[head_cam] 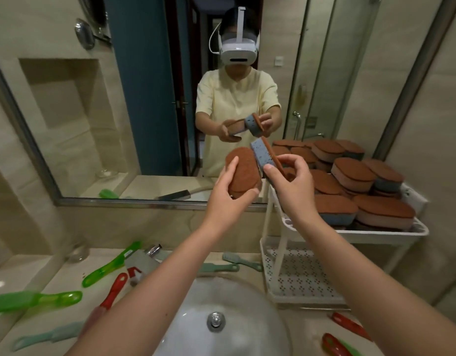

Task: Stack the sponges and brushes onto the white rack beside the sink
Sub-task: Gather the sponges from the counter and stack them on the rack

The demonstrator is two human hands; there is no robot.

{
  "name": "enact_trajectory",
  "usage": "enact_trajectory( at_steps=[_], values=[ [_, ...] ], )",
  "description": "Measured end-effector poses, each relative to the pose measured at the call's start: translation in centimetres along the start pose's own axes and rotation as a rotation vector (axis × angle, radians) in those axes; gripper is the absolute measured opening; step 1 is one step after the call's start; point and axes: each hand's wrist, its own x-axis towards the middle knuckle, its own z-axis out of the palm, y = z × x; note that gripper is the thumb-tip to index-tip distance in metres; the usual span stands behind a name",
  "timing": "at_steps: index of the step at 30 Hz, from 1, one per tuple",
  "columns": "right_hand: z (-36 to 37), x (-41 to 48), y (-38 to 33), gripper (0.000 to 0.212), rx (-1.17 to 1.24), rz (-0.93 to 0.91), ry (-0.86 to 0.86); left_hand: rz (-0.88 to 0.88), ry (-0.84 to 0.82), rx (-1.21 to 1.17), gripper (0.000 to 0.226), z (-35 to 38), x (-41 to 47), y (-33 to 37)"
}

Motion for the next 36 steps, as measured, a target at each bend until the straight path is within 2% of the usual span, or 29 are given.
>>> enact_trajectory(
  at_steps=[7,12,17,22,28,32,36],
  values=[
    [-6.1,2.8,1.7,0.029,-0.146,-0.018,0.034,-0.042,0.003,-0.026,0.078,6.1,1.9,1.8],
    [-9.9,4.3,3.4,0.028,-0.353,-0.023,0.081,-0.085,0.011,-0.012,0.083,10.1,3.2,1.5],
    [-11.8,4.9,4.8,0.026,-0.687,-0.097,0.100,-0.086,-0.020,0.123,0.084,12.9,4.7,0.6],
    [-12.1,5.2,5.7,0.028,-0.881,-0.223,0.118,-0.056,0.002,0.340,0.081,14.4,5.6,-0.1],
    [-12.1,5.3,6.9,0.026,-0.858,-0.240,0.029,-0.091,0.025,0.467,0.079,14.8,5.8,-0.3],
    [-11.8,5.5,7.0,0.020,-0.813,-0.233,0.042,-0.084,0.070,0.449,0.073,14.8,5.8,-0.2],
    [-11.8,5.9,6.9,0.014,-0.890,-0.189,-0.023,-0.037,0.094,0.456,0.063,14.9,5.6,-0.2]
  ],
)
